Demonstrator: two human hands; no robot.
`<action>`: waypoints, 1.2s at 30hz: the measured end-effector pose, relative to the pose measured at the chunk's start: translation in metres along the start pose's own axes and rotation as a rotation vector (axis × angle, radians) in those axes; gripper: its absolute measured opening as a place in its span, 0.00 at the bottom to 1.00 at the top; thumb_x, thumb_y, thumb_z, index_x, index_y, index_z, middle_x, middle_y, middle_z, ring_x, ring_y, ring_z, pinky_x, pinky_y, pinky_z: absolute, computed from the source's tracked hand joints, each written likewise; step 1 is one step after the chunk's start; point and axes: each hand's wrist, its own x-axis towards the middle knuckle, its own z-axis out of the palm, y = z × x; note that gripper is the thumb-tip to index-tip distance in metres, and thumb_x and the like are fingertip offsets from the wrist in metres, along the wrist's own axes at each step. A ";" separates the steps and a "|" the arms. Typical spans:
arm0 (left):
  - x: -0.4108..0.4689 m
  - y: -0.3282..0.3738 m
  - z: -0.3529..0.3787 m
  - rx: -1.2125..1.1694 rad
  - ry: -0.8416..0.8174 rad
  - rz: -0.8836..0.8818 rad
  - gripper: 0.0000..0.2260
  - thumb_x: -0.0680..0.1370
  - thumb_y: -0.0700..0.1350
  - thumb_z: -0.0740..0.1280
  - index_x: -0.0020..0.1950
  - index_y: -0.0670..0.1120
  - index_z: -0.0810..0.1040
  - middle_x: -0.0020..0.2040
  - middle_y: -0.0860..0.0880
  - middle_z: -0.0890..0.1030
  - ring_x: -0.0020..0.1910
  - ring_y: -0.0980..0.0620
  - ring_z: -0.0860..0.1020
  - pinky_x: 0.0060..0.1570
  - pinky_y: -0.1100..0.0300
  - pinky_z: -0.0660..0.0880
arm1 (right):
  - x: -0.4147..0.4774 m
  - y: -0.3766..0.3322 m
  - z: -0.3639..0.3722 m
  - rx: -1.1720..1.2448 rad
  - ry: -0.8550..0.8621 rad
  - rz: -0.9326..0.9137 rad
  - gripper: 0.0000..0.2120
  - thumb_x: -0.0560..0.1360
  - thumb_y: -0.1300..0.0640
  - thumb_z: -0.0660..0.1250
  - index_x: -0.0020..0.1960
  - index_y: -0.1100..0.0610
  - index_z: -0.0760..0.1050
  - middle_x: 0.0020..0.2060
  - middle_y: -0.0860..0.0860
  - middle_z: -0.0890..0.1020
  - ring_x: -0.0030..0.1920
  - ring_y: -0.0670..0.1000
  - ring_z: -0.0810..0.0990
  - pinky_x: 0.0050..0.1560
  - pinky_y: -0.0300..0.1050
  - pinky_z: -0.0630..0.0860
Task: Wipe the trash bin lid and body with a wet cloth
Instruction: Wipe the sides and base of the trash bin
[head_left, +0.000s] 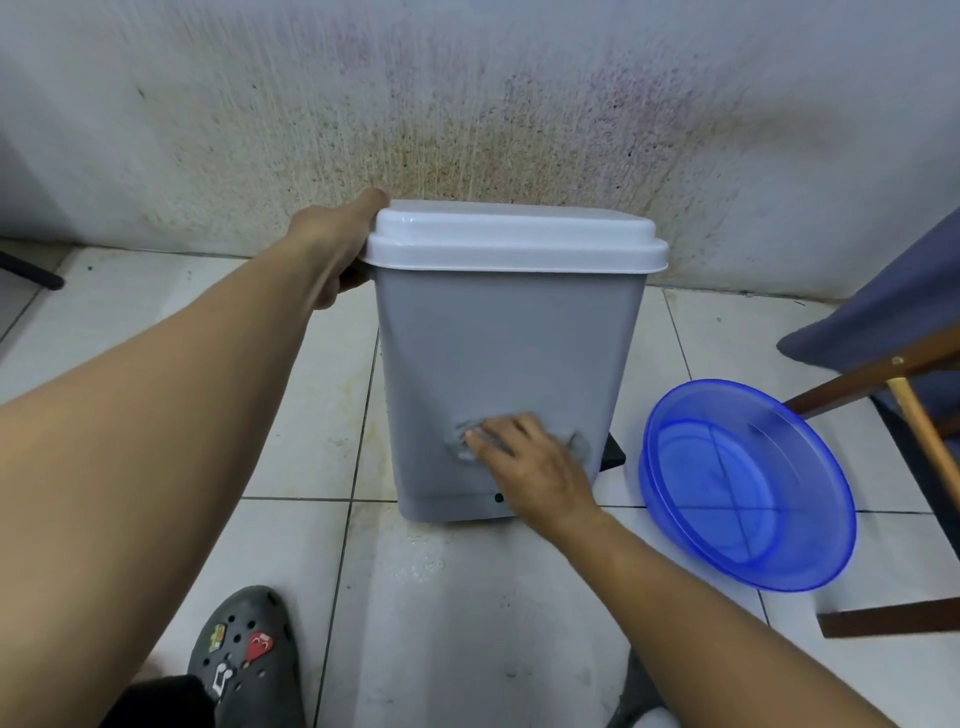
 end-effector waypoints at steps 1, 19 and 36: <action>0.001 -0.001 0.000 0.002 0.000 0.003 0.27 0.67 0.64 0.75 0.58 0.47 0.82 0.43 0.51 0.83 0.32 0.52 0.83 0.50 0.54 0.85 | -0.011 -0.004 0.005 -0.001 -0.054 -0.027 0.21 0.70 0.67 0.69 0.62 0.57 0.79 0.58 0.53 0.79 0.52 0.58 0.77 0.35 0.50 0.80; -0.011 -0.002 0.012 -0.022 0.010 0.029 0.21 0.72 0.60 0.74 0.53 0.45 0.79 0.45 0.49 0.82 0.36 0.51 0.83 0.47 0.54 0.86 | 0.082 0.029 -0.060 0.061 0.530 0.399 0.16 0.75 0.67 0.66 0.63 0.62 0.80 0.53 0.59 0.80 0.51 0.62 0.77 0.52 0.53 0.76; -0.022 0.004 0.013 -0.029 -0.007 0.023 0.15 0.75 0.56 0.73 0.48 0.46 0.78 0.45 0.49 0.82 0.40 0.51 0.83 0.28 0.65 0.79 | 0.092 -0.084 0.007 -0.289 -0.063 0.010 0.13 0.74 0.63 0.57 0.52 0.59 0.80 0.52 0.55 0.77 0.45 0.57 0.71 0.38 0.50 0.66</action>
